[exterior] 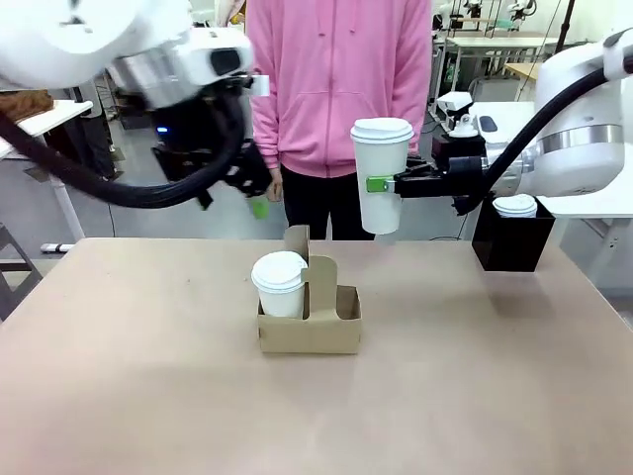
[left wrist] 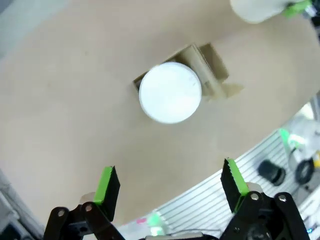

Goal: Pour a drink into a cup and package it in a carrier.
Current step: Insert the held 600 ml Paper Cup into the Cup Carrier.

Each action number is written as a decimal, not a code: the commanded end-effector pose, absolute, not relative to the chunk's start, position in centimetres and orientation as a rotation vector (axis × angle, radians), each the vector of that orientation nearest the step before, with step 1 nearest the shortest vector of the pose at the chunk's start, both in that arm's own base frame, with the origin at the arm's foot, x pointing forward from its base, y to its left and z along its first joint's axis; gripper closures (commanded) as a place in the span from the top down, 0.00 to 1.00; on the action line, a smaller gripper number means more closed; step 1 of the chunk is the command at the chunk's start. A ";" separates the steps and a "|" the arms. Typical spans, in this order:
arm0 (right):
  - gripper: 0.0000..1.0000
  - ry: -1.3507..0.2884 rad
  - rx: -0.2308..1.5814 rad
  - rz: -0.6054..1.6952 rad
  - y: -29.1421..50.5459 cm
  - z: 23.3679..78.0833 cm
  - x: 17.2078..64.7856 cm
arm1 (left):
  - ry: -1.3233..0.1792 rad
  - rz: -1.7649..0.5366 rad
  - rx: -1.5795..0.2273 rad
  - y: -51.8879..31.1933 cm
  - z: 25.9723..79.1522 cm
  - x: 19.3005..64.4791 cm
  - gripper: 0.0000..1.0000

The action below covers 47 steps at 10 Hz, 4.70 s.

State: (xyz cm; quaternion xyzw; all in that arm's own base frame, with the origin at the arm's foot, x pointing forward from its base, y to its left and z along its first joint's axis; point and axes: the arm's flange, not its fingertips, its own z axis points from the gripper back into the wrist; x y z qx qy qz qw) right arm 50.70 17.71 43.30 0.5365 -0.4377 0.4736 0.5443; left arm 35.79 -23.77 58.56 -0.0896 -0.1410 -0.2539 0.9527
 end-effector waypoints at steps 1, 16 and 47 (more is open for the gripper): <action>0.80 -1.029 1.233 1.098 17.6 43.6 50.7 | -0.294 -0.515 -0.164 -22.1 57.5 35.1 1.00; 0.80 -0.950 1.619 1.327 22.7 33.2 49.6 | -0.571 -0.858 -0.232 -10.5 50.0 32.8 1.00; 1.00 -0.944 1.384 1.506 20.4 27.7 52.1 | -0.551 -0.839 -0.220 -10.9 51.7 34.8 1.00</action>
